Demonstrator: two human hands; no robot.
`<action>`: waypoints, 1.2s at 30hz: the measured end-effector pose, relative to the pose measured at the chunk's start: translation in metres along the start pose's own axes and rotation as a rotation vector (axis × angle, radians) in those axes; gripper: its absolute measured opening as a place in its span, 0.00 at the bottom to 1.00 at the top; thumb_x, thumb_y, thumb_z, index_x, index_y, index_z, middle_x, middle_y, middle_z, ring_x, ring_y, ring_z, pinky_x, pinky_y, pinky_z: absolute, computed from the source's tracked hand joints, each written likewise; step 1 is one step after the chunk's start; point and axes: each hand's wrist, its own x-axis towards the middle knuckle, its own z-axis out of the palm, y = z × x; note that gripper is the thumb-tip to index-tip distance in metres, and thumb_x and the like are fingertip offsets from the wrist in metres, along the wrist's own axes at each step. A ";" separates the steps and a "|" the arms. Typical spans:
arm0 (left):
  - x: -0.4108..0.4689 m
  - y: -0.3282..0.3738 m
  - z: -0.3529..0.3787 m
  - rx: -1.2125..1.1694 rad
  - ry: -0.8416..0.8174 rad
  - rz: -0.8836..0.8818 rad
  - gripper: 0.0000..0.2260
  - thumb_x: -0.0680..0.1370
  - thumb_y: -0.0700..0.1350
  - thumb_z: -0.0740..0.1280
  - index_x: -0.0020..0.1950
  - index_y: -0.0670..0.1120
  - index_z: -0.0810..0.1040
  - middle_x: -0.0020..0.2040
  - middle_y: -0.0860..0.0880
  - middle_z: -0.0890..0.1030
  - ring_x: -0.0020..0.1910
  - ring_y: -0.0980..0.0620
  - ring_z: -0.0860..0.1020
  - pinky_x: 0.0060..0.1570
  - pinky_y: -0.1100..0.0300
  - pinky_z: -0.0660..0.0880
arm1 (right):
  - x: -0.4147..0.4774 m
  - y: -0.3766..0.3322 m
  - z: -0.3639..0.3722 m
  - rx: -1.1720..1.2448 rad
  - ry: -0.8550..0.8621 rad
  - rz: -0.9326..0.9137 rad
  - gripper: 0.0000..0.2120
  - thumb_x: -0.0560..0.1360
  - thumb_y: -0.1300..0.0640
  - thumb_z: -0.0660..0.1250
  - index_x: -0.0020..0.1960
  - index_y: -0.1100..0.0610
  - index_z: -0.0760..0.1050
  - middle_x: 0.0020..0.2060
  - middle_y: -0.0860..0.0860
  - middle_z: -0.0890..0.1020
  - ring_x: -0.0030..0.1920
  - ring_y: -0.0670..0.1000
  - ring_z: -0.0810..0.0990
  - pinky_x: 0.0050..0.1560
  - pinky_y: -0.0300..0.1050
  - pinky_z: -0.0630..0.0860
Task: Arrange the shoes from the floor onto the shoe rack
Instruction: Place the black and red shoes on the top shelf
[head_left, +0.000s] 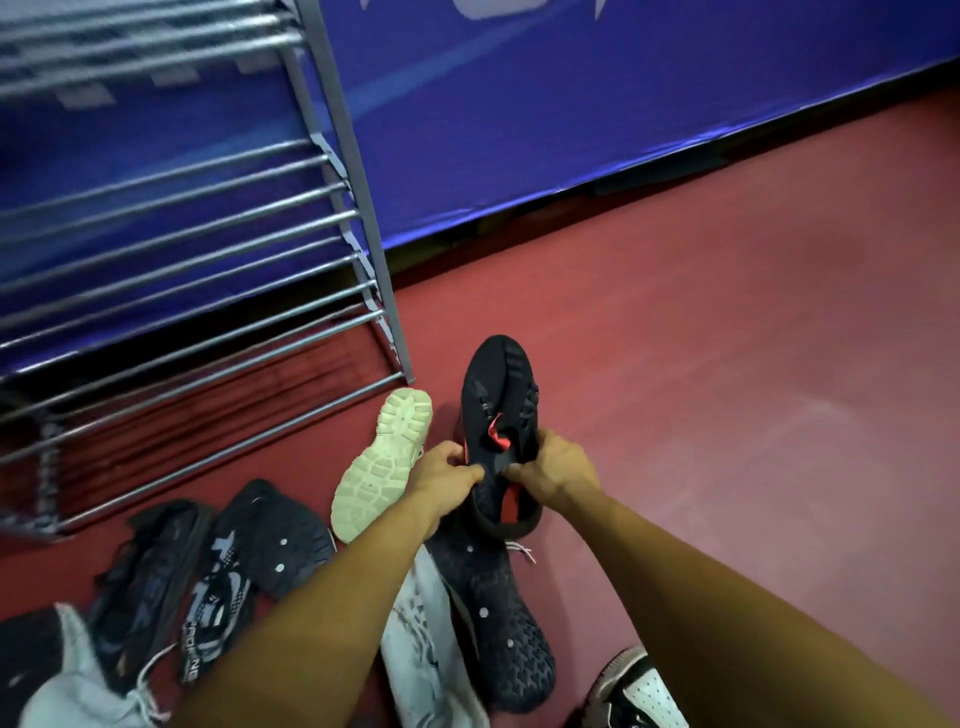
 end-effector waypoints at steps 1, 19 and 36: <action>-0.007 0.005 -0.012 -0.025 0.016 0.011 0.07 0.72 0.41 0.70 0.49 0.45 0.79 0.45 0.44 0.82 0.44 0.45 0.80 0.48 0.53 0.77 | -0.007 -0.012 -0.003 0.001 0.008 -0.032 0.25 0.72 0.47 0.72 0.66 0.53 0.74 0.59 0.57 0.82 0.58 0.61 0.80 0.56 0.55 0.79; -0.179 0.029 -0.242 -0.173 0.274 0.226 0.04 0.72 0.37 0.69 0.42 0.44 0.83 0.38 0.47 0.83 0.38 0.52 0.78 0.43 0.59 0.73 | -0.167 -0.222 -0.023 0.054 0.030 -0.507 0.27 0.71 0.45 0.73 0.64 0.58 0.72 0.56 0.59 0.83 0.54 0.62 0.82 0.55 0.54 0.80; -0.227 0.046 -0.323 -0.413 0.593 0.286 0.05 0.74 0.39 0.68 0.42 0.46 0.83 0.32 0.54 0.83 0.24 0.63 0.75 0.23 0.70 0.68 | -0.205 -0.308 -0.004 0.650 -0.143 -0.566 0.21 0.70 0.51 0.76 0.59 0.57 0.75 0.52 0.57 0.85 0.52 0.57 0.84 0.52 0.54 0.81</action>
